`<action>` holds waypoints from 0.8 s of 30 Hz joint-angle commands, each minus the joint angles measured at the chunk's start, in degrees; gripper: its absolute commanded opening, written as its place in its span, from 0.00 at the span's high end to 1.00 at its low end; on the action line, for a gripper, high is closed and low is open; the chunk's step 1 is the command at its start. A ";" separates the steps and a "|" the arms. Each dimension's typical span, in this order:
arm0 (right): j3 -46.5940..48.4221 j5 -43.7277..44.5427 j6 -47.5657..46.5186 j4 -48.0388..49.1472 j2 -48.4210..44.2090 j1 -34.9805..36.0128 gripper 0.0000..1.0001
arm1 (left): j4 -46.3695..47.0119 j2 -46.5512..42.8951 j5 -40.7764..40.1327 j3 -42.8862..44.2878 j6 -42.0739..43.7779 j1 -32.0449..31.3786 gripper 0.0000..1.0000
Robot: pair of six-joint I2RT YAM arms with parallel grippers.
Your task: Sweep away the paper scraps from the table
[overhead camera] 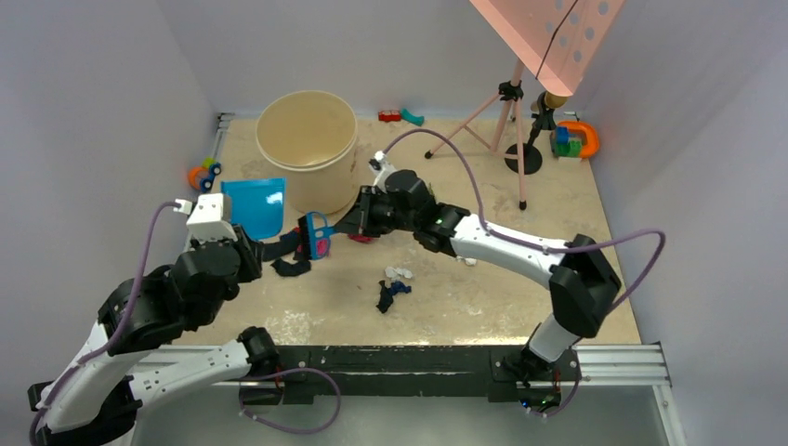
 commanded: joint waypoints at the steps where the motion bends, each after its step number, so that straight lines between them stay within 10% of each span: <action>1: 8.57 1.02 6.65 10.35 7.21 3.44 1.00 | -2.90 0.28 -9.82 4.05 11.79 0.31 0.83; 15: 33.01 8.14 18.33 9.41 35.33 12.94 1.00 | 12.66 -7.75 -17.48 -2.64 26.80 0.27 0.85; 24: 24.25 23.54 29.33 -11.88 31.02 11.98 1.00 | 17.10 -12.41 -15.59 -7.16 27.39 0.26 0.85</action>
